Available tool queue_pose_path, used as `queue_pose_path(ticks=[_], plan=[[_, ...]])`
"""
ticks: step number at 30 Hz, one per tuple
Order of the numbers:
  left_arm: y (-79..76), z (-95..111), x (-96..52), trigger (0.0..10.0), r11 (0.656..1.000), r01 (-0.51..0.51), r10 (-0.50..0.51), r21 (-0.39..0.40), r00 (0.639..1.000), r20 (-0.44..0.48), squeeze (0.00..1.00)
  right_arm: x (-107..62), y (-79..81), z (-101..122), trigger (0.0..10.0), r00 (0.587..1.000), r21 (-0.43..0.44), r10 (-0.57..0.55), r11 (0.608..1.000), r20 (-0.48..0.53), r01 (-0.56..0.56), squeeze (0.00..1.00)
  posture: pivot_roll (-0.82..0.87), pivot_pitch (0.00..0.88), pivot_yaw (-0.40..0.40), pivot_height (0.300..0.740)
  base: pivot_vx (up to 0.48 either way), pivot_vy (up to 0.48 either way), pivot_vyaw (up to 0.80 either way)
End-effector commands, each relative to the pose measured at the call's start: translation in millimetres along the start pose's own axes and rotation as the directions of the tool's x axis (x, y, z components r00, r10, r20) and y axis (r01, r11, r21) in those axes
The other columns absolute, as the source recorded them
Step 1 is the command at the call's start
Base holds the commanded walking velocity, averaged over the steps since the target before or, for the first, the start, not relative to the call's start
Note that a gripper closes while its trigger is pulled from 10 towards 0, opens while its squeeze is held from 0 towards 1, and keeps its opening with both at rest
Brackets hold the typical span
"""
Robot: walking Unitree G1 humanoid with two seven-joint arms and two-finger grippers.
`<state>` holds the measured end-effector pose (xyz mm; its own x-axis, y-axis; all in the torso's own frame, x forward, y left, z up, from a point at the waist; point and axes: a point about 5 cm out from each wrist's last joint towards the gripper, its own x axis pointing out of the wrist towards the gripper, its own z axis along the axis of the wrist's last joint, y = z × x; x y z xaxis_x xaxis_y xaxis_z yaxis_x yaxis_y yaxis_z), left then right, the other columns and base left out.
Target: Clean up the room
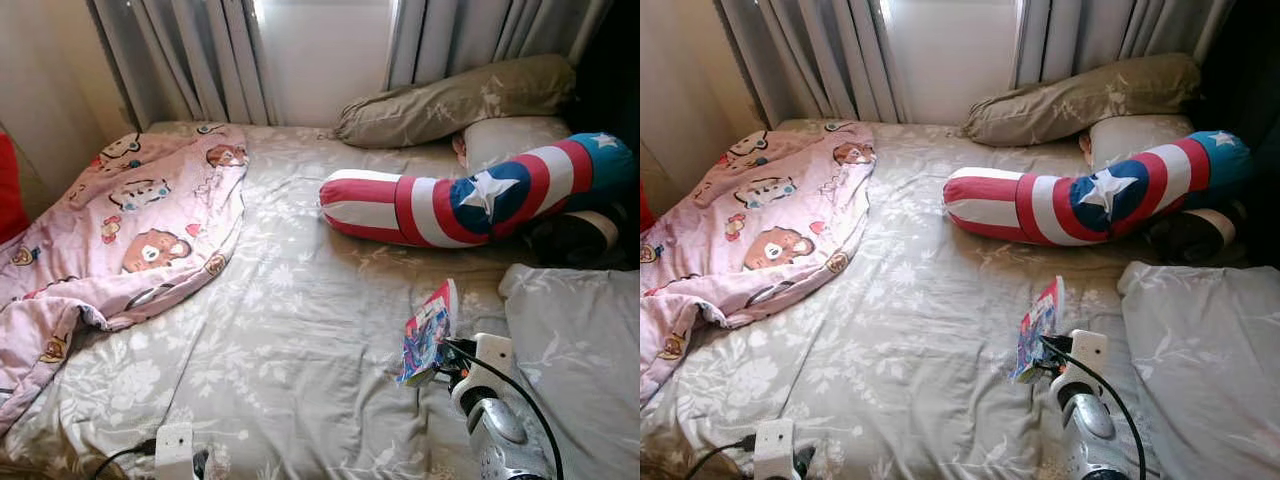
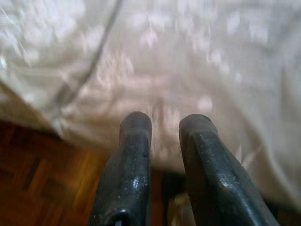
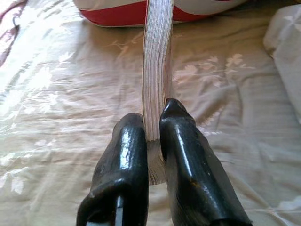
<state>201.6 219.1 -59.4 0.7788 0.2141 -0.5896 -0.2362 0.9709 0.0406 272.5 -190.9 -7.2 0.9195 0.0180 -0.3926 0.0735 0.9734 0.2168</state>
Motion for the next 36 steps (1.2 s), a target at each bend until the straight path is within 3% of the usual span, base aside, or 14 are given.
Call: queue_pose_path(ticks=[1, 3, 4, 5, 7, 8, 9, 10, 16, 25, 36], plan=[[3.7, 12.2, 3.0, 10.0, 1.0, -0.019, 0.021, -0.025, 0.998, 0.06, 0.0, 1.9, 4.6, 10.9, 10.0, 0.998, -0.019, 0.033, 0.999, 0.06, -0.032, 0.0, 0.02, 0.0, 0.005, 0.74, 0.0, 0.0, 0.0], [1.6, 29.9, 6.6, 10.0, 0.999, -0.006, 0.011, -0.033, 0.989, 0.147, 0.0, 1.6, 7.0, 9.4, 10.0, 0.997, -0.02, 0.056, 0.998, 0.053, -0.055, 0.0, 0.02, 0.0, 0.005, 0.74, 0.0, 0.0, 0.0], [1.6, 29.9, 6.6, 10.0, 0.999, -0.006, 0.011, -0.033, 0.989, 0.147, 0.0, 1.6, 7.0, 9.4, 10.0, 0.997, -0.02, 0.056, 0.998, 0.053, -0.055, 0.0, 0.02, 0.0, 0.005, 0.74, 0.0, 0.0, 0.0], [-1.7, 43.2, 8.2, 10.0, 0.999, 0.013, -0.006, -0.032, 0.977, 0.215, 0.0, 1.3, 8.5, 8.7, 10.0, 0.996, -0.021, 0.07, 0.997, 0.051, -0.069, 0.0, 0.02, 0.0, 0.005, 0.74, 0.0, 0.0, 0.0], [-10.0, 66.2, 8.5, 10.0, 0.998, 0.057, -0.048, -0.018, 0.941, 0.336, 0.0, 0.7, 11.1, 7.3, 10.0, 0.994, -0.018, 0.094, 0.996, 0.047, -0.093, 0.0, 0.03, 0.0, 0.005, 0.74, 0.0, 0.0, 0.0], [-17.5, 82.4, 5.7, 10.0, 0.996, 0.094, -0.084, -0.002, 0.901, 0.425, 0.0, 0.3, 13.8, 5.8, 10.0, 0.992, -0.016, 0.115, 0.993, 0.043, -0.115, 0.0, 0.03, 0.0, 0.004, 0.74, 0.0, 0.0, 0.0], [-17.5, 82.4, 5.7, 10.0, 0.996, 0.094, -0.084, -0.002, 0.901, 0.425, 0.0, 0.3, 13.8, 5.8, 10.0, 0.992, -0.016, 0.115, 0.993, 0.043, -0.115, 0.0, 0.03, 0.0, 0.004, 0.74, 0.0, 0.0, 0.0], [-22.1, 90.3, 1.5, 10.0, 0.993, 0.116, -0.106, 0.01, 0.872, 0.477, 0.0, 0.1, 16.0, 5.2, 10.0, 0.991, -0.013, 0.128, 0.992, 0.043, -0.127, 0.0, 0.03, 0.0, 0.004, 0.74, 0.0, 0.0, 0.0], [-25.9, 90.7, -4.5, 10.0, 0.991, 0.133, -0.125, 0.022, 0.853, 0.507, 0.0, 1.4, 18.7, 7.1, 10.0, 0.989, -0.011, 0.141, 0.99, 0.046, -0.141, 0.0, 0.04, 0.0, -0.001, 0.74, 0.0, 0.0, 0.0], [-26.5, 103.1, -5.4, 10.0, 0.99, 0.141, -0.128, 0.016, 0.84, 0.527, 0.0, 1.6, 19.4, 11.0, 10.0, 0.985, -0.015, 0.157, 0.988, 0.066, -0.156, 0.0, 0.03, 0.0, 0.003, 0.692, 0.0, 0.0, 0.0], [-27.3, 112.1, -8.1, 10.0, 0.988, 0.155, -0.145, 0.027, 0.825, 0.546, 0.0, 1.3, 16.5, 8.4, 10.0, 0.991, -0.005, 0.123, 0.992, 0.05, -0.123, 0.0, 0.04, 0.0, 0.005, 0.692, 0.0, 0.0, 0.0]])
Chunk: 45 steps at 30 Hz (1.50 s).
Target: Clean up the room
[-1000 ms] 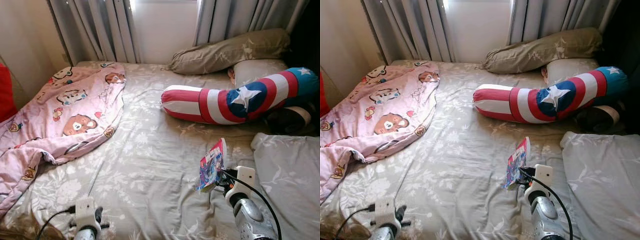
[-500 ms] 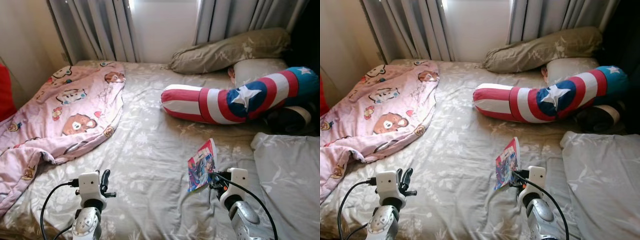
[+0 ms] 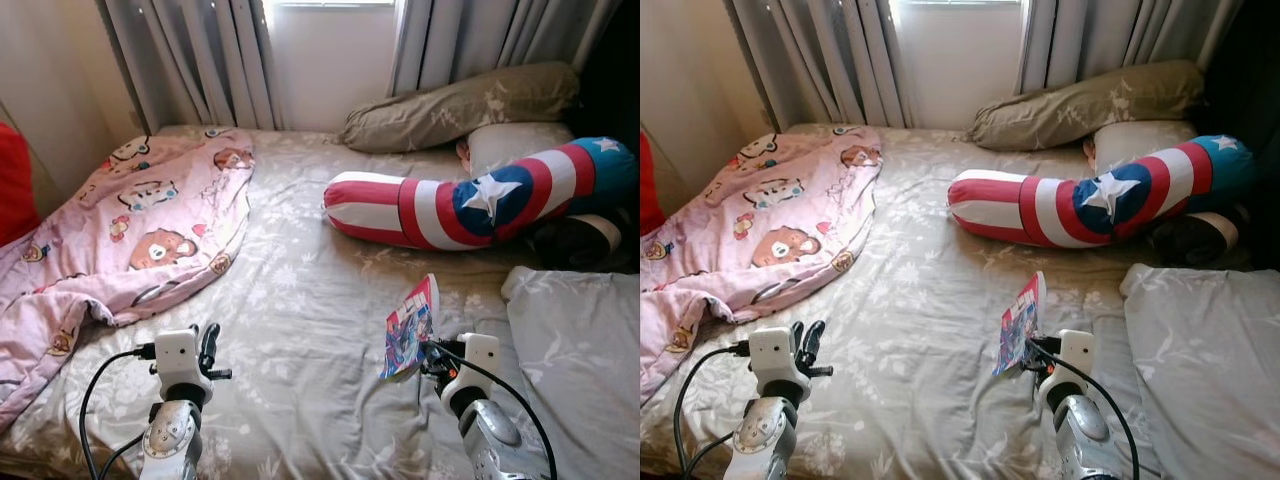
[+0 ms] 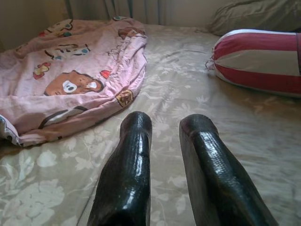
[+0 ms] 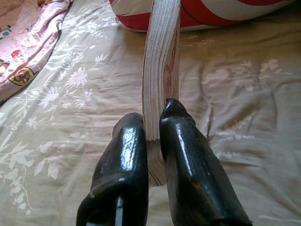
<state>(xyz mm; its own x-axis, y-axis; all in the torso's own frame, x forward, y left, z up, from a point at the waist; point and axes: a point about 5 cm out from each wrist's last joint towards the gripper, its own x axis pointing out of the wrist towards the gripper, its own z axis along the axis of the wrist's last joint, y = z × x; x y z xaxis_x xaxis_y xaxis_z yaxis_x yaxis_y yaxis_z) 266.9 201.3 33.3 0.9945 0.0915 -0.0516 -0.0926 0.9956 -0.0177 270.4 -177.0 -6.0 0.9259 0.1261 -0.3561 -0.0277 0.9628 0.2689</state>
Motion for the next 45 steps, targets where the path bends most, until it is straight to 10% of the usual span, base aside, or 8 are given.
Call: queue_pose_path(ticks=[1, 45], plan=[[1.5, 1.7, 0.0, 10.0, 1.0, -0.003, 0.003, -0.012, 1.0, 0.0, 0.0, 4.0, 2.6, 10.9, 10.0, 0.999, -0.017, 0.009, 1.0, 0.037, -0.008, 0.0, 0.04, 0.0, 0.005, 0.692, 0.0, 0.0, 0.0], [1.9, 5.4, -3.8, 10.0, 1.0, 0.011, -0.011, -0.021, 1.0, -0.013, 0.0, 3.4, 4.2, 10.0, 10.0, 0.998, 0.008, 0.005, 1.0, 0.055, -0.005, 0.0, 0.04, 0.0, 0.008, 0.644, 0.0, 0.0, 0.0]])
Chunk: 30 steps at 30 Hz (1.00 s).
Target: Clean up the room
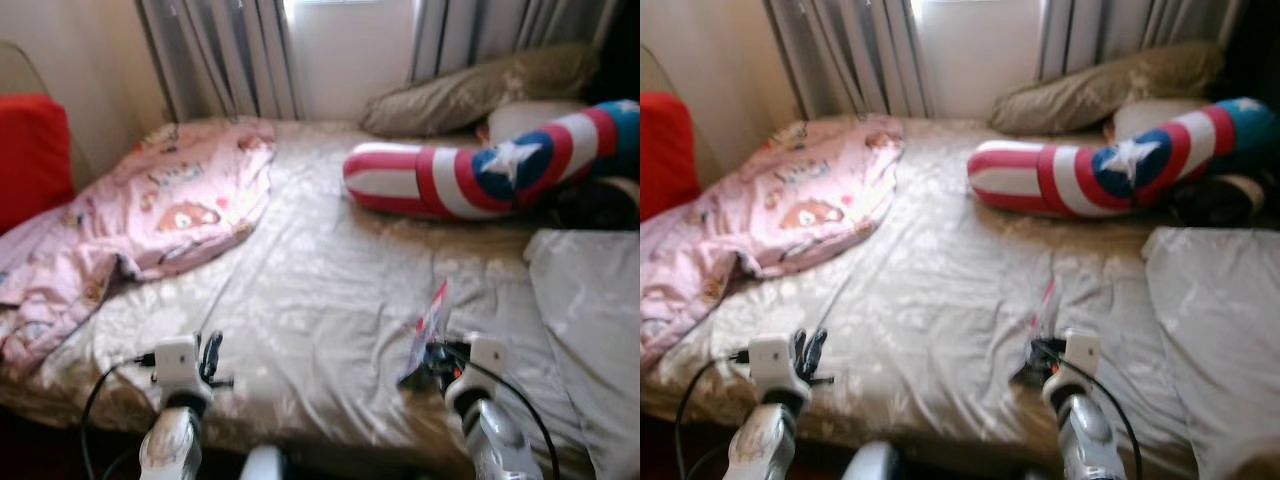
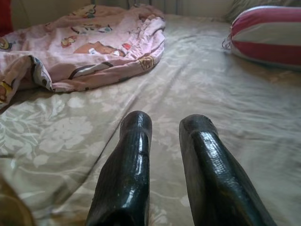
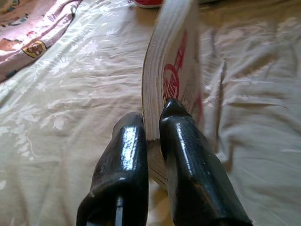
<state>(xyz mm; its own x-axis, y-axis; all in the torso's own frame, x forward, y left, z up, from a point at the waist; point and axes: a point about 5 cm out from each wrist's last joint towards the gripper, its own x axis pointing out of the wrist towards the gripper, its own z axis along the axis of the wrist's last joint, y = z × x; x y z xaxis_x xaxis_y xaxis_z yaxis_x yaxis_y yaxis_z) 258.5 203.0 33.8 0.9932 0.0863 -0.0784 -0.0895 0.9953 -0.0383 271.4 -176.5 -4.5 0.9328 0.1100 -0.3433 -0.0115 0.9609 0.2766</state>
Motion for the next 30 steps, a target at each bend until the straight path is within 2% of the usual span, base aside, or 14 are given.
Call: queue_pose_path(ticks=[1, 13, 27, 30], plan=[[-0.7, 5.4, 4.3, 10.0, 1.0, 0.006, -0.006, 0.0, 1.0, 0.013, 0.0, 3.0, 3.7, 8.3, 10.0, 0.999, -0.005, 0.018, 1.0, 0.037, -0.017, 0.0, 0.04, 0.0, 0.008, 0.644, 0.0, 0.0, 0.0], [-0.3, 8.8, 5.0, 10.0, 1.0, 0.003, -0.003, 0.005, 1.0, 0.023, 0.0, 2.9, 2.3, 9.3, 10.0, 0.999, -0.003, 0.006, 1.0, 0.045, -0.006, 0.0, 0.05, 0.0, 0.011, 0.644, 0.0, 0.0, 0.0], [-0.3, 10.9, 5.1, 10.0, 1.0, 0.007, -0.008, 0.015, 1.0, 0.03, 0.0, 4.3, 3.1, 11.8, 10.0, 0.999, -0.002, 0.016, 1.0, 0.051, -0.016, 0.0, 0.05, 0.0, 0.012, 0.644, 0.282, 0.0, 0.0], [-0.4, 10.7, 5.0, 10.0, 1.0, 0.014, -0.015, 0.018, 1.0, 0.024, 0.0, 4.4, 3.6, 11.7, 10.0, 0.999, -0.003, 0.021, 1.0, 0.049, -0.021, 0.0, 0.05, 0.0, 0.012, 0.644, 0.0, 0.0, 0.0]])
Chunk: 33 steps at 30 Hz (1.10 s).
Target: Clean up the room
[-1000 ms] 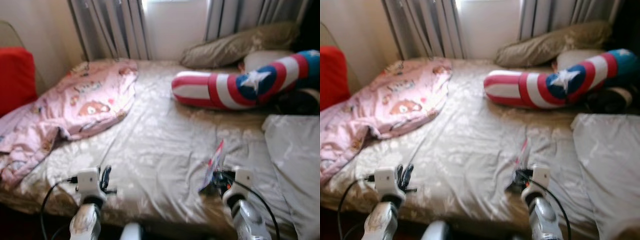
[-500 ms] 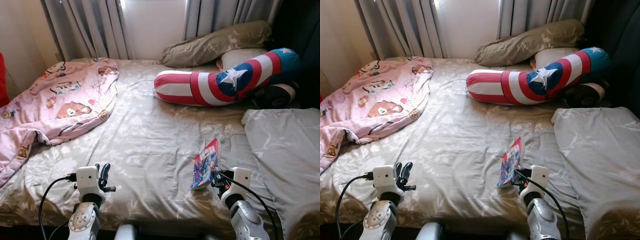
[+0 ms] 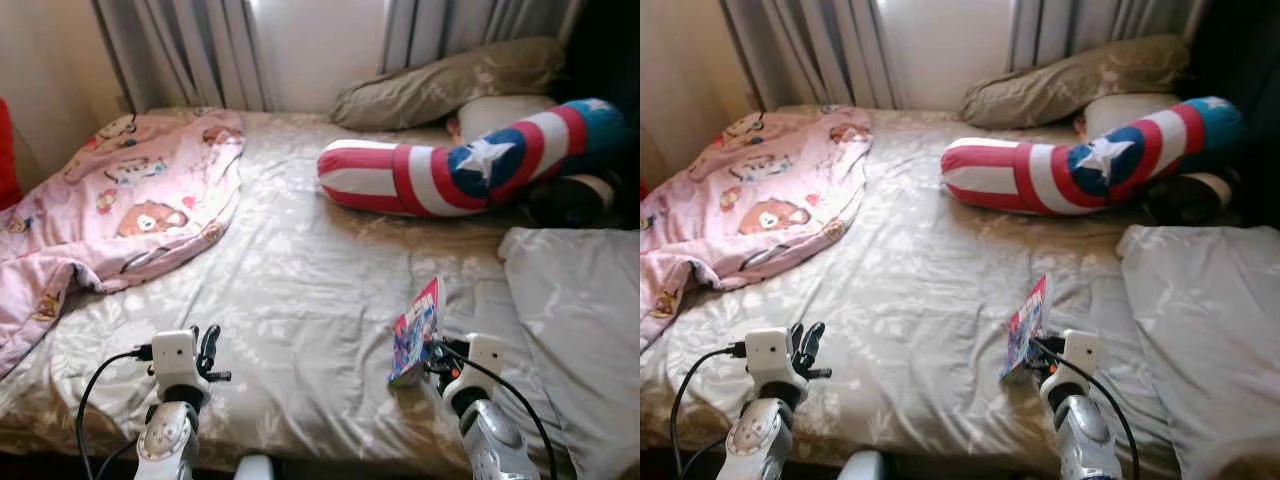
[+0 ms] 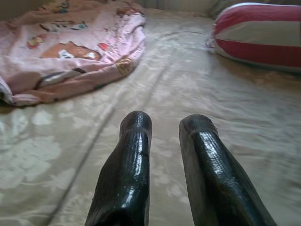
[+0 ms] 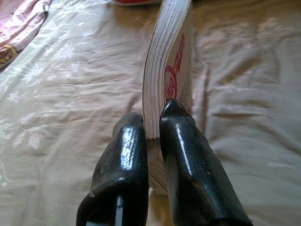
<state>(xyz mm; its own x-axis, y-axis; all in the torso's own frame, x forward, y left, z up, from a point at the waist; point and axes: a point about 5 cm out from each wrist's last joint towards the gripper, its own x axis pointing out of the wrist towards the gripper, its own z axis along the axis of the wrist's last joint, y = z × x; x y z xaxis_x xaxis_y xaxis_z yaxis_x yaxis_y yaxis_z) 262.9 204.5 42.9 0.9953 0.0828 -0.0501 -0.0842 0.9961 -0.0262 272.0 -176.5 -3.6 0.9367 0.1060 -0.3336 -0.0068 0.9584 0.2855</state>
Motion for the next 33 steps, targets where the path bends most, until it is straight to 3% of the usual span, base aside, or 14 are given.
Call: queue_pose_path(ticks=[1, 10, 11, 15, 17, 20, 25, 33], plan=[[-1.0, 1.3, 1.1, 10.0, 1.0, 0.012, -0.012, 0.006, 1.0, -0.004, 0.0, 4.4, 3.6, 10.6, 10.0, 0.999, -0.014, 0.026, 1.0, 0.036, -0.026, 0.0, 0.05, 0.0, 0.013, 0.644, 0.0, 0.0, 0.0], [-0.3, 1.5, -0.2, 10.0, 1.0, 0.016, -0.016, 0.011, 1.0, -0.007, 0.0, 8.4, 9.0, 23.3, 10.0, 0.994, 0.053, 0.074, 0.996, 0.078, -0.078, 0.0, 0.05, 0.0, 0.017, 0.644, 0.0, 0.0, 0.0], [0.2, 1.8, -0.3, 10.0, 1.0, 0.016, -0.016, 0.014, 1.0, -0.007, 0.0, 7.4, 13.4, 29.0, 10.0, 0.986, 0.095, 0.13, 0.986, 0.105, -0.14, 0.0, 0.05, 0.0, 0.018, 0.644, 0.0, 0.0, 0.0], [1.1, 2.6, 0.1, 10.0, 1.0, 0.018, -0.017, 0.017, 1.0, -0.005, 0.0, 4.5, 10.6, 38.0, 10.0, 0.976, 0.172, 0.158, 0.968, 0.147, -0.182, 0.0, 0.05, 0.0, 0.023, 0.644, 0.0, 0.0, 0.0], [2.1, 3.1, 0.8, 10.0, 1.0, 0.021, -0.021, 0.021, 1.0, -0.005, 0.0, 2.4, 6.4, 45.6, 10.0, 0.97, 0.254, 0.167, 0.944, 0.177, -0.209, 0.0, 0.04, 0.0, 0.028, 0.644, 0.0, 0.0, 0.0], [2.5, 3.9, 1.2, 10.0, 0.999, 0.024, -0.024, 0.023, 1.0, -0.005, 0.0, -0.9, 6.6, 46.2, 10.0, 0.959, 0.294, 0.22, 0.918, 0.176, -0.265, 0.0, 0.04, 0.0, 0.029, 0.644, 0.0, 0.0, 0.0], [3.4, 5.9, 1.8, 10.0, 0.999, 0.038, -0.038, 0.033, 0.999, -0.005, 0.0, -15.0, -7.1, 14.4, 10.0, 0.962, 0.319, 0.274, 0.911, 0.01, -0.262, 0.0, 0.05, 0.0, 0.036, 0.644, 0.0, 0.0, 0.0], [8.7, 5.2, -4.9, 10.0, 0.996, 0.061, -0.06, 0.061, 0.998, -0.023, 0.0, -22.4, -32.4, -16.9, 10.0, 0.972, 0.244, 0.163, 0.962, -0.169, -0.119, 0.0, 0.07, 0.0, 0.067, 0.644, 0.0, 0.0, 0.0]])
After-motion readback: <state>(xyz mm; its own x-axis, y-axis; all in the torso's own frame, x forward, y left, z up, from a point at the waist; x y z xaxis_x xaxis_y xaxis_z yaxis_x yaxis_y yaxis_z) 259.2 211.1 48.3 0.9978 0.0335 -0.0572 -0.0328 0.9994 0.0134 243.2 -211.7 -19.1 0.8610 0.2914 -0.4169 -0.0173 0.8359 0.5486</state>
